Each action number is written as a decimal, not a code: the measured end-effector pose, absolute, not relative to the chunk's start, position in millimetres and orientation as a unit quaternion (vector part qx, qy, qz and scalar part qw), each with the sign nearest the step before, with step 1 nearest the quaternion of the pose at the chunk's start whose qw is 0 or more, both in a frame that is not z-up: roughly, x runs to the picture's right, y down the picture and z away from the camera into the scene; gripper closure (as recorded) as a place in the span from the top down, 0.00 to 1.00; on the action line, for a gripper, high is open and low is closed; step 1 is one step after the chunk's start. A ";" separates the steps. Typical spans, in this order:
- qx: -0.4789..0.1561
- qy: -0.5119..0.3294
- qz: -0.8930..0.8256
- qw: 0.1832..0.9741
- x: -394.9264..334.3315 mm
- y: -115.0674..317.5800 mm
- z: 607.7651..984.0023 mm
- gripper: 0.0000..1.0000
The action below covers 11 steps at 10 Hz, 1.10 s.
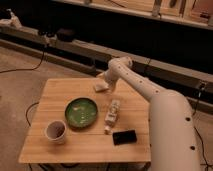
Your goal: Place the white sponge in the ceramic bowl
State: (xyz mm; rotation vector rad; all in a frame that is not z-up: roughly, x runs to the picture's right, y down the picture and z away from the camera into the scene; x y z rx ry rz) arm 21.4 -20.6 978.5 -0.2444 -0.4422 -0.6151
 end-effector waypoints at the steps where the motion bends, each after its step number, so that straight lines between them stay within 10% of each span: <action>1: -0.124 -0.213 -0.294 0.923 26.3 -16.6 981.9 0.80; 11: -0.140 -0.225 -0.267 0.926 39.1 -21.7 1004.2 0.80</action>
